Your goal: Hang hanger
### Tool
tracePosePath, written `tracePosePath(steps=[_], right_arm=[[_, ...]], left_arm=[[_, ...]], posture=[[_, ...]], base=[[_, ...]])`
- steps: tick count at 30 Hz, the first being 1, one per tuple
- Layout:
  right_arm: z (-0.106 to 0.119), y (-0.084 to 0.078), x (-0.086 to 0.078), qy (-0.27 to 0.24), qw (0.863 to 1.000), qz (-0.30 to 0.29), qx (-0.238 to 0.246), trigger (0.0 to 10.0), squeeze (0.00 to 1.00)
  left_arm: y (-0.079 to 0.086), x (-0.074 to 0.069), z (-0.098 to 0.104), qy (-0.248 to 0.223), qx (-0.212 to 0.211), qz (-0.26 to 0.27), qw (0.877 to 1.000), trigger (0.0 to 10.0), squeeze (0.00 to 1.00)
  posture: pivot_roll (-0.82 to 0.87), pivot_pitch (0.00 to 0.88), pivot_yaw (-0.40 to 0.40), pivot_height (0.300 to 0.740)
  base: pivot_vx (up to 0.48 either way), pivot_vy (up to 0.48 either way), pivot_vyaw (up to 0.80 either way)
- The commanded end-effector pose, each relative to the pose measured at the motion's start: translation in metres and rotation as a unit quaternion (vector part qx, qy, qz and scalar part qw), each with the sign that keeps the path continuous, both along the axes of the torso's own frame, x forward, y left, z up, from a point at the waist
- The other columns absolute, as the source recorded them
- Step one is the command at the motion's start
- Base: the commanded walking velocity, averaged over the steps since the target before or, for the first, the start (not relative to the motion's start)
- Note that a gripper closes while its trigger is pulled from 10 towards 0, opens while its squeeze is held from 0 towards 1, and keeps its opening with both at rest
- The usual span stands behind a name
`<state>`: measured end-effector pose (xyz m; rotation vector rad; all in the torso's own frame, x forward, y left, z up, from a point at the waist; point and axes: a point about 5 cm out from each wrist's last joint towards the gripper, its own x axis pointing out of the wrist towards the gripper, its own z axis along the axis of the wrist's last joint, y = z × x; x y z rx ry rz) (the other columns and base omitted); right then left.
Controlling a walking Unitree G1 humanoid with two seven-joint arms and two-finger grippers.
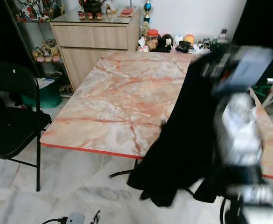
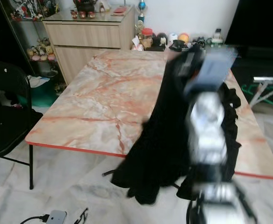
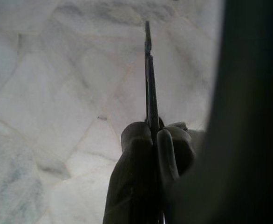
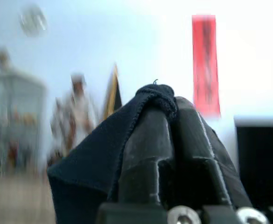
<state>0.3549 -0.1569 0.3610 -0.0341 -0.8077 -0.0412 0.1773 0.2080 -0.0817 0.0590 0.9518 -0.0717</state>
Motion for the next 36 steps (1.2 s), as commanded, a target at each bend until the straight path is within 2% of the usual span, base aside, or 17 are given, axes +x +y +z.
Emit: tracePosePath(steps=[1, 5, 6, 9, 12, 17, 22, 27, 29, 36], right_arm=[[-0.015, -0.008, 0.008, 0.032, 0.999, -0.017, 0.005, 10.0, 0.00], [-0.033, -0.015, 0.017, 0.084, 0.995, -0.044, 0.033, 10.0, 0.00], [-0.044, -0.015, 0.017, 0.103, 0.993, -0.040, 0.048, 10.0, 0.00], [-0.066, -0.019, 0.012, 0.126, 0.989, -0.050, 0.055, 10.0, 0.00], [-0.079, -0.033, 0.011, 0.143, 0.985, -0.075, 0.065, 10.0, 0.00], [-0.084, -0.044, 0.010, 0.147, 0.982, -0.089, 0.081, 10.0, 0.00], [-0.087, -0.045, 0.008, 0.150, 0.982, -0.100, 0.058, 10.0, 0.00], [-0.086, -0.043, 0.006, 0.142, 0.984, -0.091, 0.065, 10.0, 0.00], [-0.083, -0.040, 0.005, 0.132, 0.986, -0.085, 0.052, 10.0, 0.00], [-0.075, -0.035, 0.004, 0.109, 0.990, -0.071, 0.046, 10.0, 0.00]], left_arm=[[0.003, -0.008, -0.003, 0.015, 0.002, 0.006, 1.000, 10.0, 0.00], [0.001, -0.016, -0.007, 0.023, 0.000, 0.014, 1.000, 10.0, 0.00], [0.001, -0.019, -0.008, 0.026, -0.003, 0.014, 1.000, 10.0, 0.00], [0.001, -0.025, -0.011, 0.034, -0.006, 0.005, 0.999, 10.0, 0.00], [0.004, -0.026, -0.011, 0.040, 0.006, 0.002, 0.999, 10.0, 0.00], [0.011, -0.021, -0.007, 0.025, 0.003, 0.024, 0.999, 10.0, 0.00], [0.016, -0.022, -0.006, 0.021, 0.011, 0.031, 0.999, 10.0, 0.00], [0.021, -0.023, -0.005, 0.015, 0.018, 0.050, 0.998, 10.0, 0.00], [0.023, -0.022, -0.005, 0.014, 0.018, 0.055, 0.998, 10.0, 0.00], [0.024, -0.022, -0.005, 0.016, 0.020, 0.050, 0.998, 10.0, 0.00]], posture=[[0.05, 0.011, 0.004, 0.740], [0.07, 0.017, -0.005, 0.740], [0.07, 0.021, -0.003, 0.740], [0.06, 0.025, 0.005, 0.740], [0.06, 0.028, 0.006, 0.740], [0.06, 0.029, 0.008, 0.740], [0.07, 0.027, 0.009, 0.740], [0.07, 0.027, 0.009, 0.740], [0.07, 0.028, 0.010, 0.740], [0.07, 0.027, 0.010, 0.740]], base=[[0.000, 0.000, 0.00], [0.000, 0.000, 0.00], [0.000, 0.000, 0.00], [0.000, 0.000, 0.00], [0.000, 0.000, 0.00], [0.000, 0.000, 0.00], [0.000, 0.000, 0.00], [0.310, 0.000, 0.00], [0.351, 0.000, 0.00], [0.446, 0.000, 0.00]])
